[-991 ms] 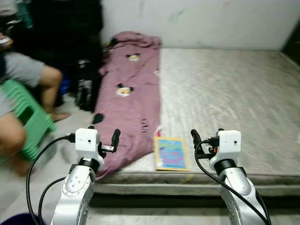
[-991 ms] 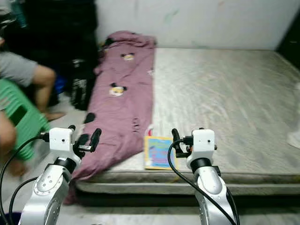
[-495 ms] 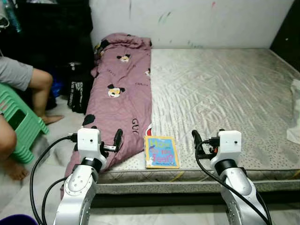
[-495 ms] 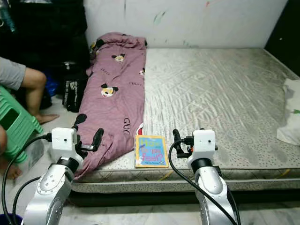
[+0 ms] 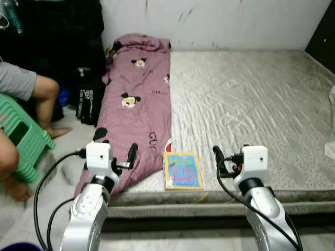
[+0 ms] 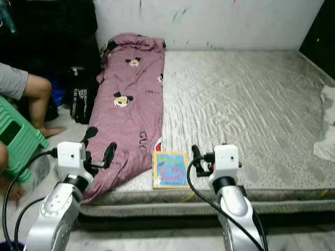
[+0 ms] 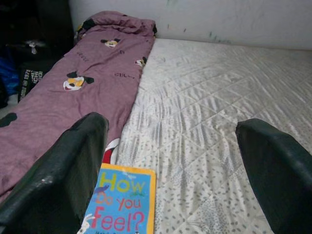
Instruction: Clean up the room
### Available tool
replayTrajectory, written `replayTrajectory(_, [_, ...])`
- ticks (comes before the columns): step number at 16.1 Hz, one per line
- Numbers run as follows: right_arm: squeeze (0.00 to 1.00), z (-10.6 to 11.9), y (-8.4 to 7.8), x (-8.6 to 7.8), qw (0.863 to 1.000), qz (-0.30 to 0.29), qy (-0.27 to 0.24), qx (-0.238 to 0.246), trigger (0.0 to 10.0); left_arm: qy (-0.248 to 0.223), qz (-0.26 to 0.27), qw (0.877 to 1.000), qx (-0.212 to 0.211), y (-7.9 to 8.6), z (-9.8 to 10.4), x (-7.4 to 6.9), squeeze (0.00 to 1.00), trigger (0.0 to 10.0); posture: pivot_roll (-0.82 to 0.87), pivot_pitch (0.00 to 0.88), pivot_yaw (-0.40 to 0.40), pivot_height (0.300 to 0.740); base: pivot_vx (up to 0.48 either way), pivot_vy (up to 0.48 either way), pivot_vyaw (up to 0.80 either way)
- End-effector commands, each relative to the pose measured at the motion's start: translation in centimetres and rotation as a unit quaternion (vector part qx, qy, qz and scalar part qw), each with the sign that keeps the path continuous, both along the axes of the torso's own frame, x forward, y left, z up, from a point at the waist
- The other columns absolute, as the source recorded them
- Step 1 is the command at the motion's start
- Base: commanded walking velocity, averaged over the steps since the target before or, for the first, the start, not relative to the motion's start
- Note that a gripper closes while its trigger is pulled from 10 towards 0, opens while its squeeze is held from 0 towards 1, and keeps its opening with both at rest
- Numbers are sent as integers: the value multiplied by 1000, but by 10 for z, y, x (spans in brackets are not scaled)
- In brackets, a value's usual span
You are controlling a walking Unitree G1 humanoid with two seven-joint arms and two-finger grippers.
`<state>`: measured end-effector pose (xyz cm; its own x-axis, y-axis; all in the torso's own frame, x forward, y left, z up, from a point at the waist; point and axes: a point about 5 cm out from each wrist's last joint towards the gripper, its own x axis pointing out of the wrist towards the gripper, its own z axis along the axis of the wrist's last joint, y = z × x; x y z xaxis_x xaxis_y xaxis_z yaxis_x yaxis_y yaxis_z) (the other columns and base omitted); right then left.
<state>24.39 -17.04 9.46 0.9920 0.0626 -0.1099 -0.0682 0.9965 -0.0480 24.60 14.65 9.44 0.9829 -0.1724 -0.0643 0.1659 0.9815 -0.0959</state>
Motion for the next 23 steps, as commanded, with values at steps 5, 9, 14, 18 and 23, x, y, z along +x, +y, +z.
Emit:
replayTrajectory(5, [0, 1, 1, 3, 1000, 8, 0, -4, 10000, -9, -6, 1000, 2, 0, 3, 2, 0, 10000, -56, 0, -1, 740, 343, 0, 0])
replayTrajectory(9, [0, 1, 1, 2, 1000, 9, 1, -3, 10000, -8, -5, 1000, 4, 0, 3, 2, 0, 10000, -55, 0, -1, 740, 283, 0, 0])
replayTrajectory(14, [0, 0, 2, 3, 1000, 14, 3, -4, 10000, -11, -10, 1000, -2, -1, 3, 1, 0, 10000, -51, 0, -5, 740, 345, 0, 0])
replayTrajectory(18, [0, -2, 3, 4, 1000, 22, 8, -13, 10000, 2, 5, 1000, 9, 1, -1, 2, 0, 10000, -47, 0, -6, 740, 0, 0, 0])
replayTrajectory(23, [0, -2, 8, 5, 999, 36, 3, -16, 10000, 4, 7, 1000, 18, 2, -1, 3, 0, 10000, -45, 0, -5, 740, 0, 0, 448])
